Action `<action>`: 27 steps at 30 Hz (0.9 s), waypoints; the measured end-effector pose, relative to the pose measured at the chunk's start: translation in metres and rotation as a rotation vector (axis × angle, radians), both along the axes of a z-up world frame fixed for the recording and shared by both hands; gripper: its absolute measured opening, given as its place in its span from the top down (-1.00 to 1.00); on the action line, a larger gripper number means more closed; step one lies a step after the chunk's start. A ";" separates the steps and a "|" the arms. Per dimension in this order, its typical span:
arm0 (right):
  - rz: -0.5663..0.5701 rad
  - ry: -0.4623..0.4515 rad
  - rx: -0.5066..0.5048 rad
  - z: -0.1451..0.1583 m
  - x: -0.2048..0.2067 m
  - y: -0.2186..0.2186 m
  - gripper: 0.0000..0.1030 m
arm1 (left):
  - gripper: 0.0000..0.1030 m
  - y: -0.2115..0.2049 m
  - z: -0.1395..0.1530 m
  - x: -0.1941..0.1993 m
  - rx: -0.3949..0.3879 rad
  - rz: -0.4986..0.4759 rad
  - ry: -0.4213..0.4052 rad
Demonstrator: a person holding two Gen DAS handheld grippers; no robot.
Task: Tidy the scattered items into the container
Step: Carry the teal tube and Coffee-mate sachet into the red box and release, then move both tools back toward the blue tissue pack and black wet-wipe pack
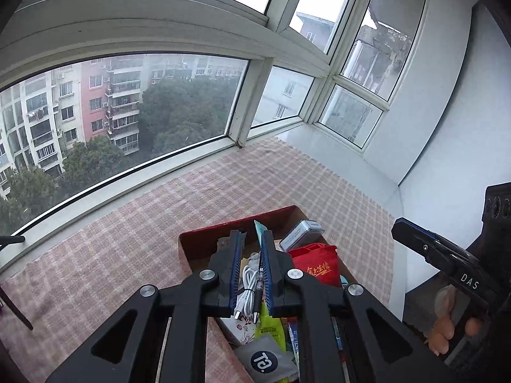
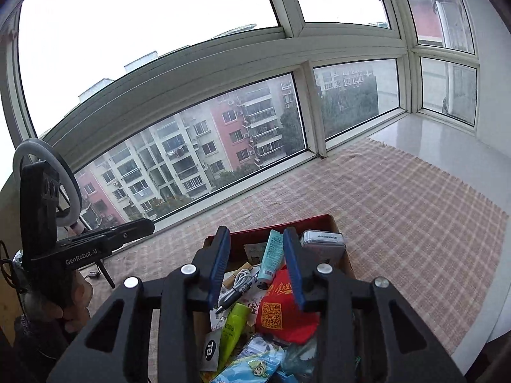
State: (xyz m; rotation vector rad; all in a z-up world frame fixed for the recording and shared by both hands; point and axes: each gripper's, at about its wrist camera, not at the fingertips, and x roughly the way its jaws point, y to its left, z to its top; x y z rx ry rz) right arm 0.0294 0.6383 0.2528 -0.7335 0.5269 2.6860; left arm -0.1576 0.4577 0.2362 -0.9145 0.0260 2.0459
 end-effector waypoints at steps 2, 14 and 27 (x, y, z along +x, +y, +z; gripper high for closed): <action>0.008 -0.010 0.000 -0.003 -0.001 -0.005 0.31 | 0.79 -0.012 0.003 0.001 -0.003 0.020 0.008; 0.048 -0.001 0.058 0.008 0.011 -0.055 -0.13 | 0.69 -0.066 0.025 0.041 -0.061 0.085 0.082; 0.036 0.021 0.137 0.036 0.057 -0.099 -0.25 | 0.41 -0.096 0.041 0.122 -0.084 0.056 0.147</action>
